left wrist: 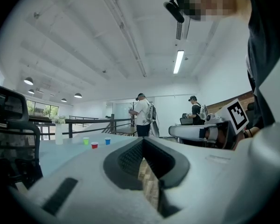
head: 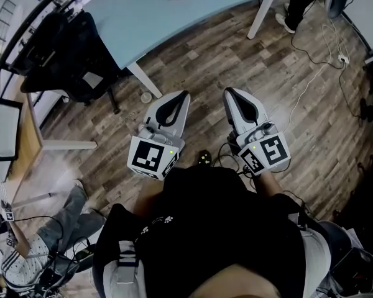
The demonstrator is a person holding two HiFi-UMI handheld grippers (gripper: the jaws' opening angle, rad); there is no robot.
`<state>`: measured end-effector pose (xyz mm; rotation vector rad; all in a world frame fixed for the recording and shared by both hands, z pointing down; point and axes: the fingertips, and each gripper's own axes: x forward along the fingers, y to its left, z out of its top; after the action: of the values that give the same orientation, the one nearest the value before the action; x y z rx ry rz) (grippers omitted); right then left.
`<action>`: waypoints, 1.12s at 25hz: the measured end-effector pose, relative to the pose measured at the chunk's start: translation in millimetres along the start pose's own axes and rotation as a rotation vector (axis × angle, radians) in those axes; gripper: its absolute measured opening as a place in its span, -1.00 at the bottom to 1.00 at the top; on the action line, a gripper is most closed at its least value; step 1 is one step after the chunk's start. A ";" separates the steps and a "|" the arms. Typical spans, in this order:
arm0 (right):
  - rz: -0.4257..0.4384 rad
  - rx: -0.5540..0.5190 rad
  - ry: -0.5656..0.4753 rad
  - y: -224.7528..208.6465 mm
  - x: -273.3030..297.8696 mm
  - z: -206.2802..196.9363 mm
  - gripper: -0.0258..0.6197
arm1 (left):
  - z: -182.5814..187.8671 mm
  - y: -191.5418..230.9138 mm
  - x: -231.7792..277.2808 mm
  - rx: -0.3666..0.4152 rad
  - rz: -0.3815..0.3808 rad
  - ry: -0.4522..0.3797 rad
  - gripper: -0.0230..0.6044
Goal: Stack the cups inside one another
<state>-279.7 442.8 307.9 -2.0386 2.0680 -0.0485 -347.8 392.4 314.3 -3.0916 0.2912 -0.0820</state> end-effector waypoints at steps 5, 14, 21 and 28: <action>-0.021 0.023 0.009 -11.9 -8.2 -7.0 -0.89 | -2.6 -6.0 4.9 0.004 -0.003 0.013 -0.96; -0.069 0.014 0.011 -26.8 -6.3 -11.0 -0.89 | -9.4 0.2 20.6 -0.014 -0.035 0.017 -0.96; -0.134 -0.022 -0.005 -57.2 3.4 1.6 -0.88 | -0.3 8.2 64.4 -0.016 -0.109 -0.020 -0.96; -0.193 -0.024 0.002 -89.8 26.5 -1.8 -0.89 | 0.5 29.0 105.2 -0.021 -0.168 -0.036 -0.96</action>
<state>-191.8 413.9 322.7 -2.2467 1.8746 -0.0585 -250.0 344.2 317.8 -3.1282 0.0304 -0.0275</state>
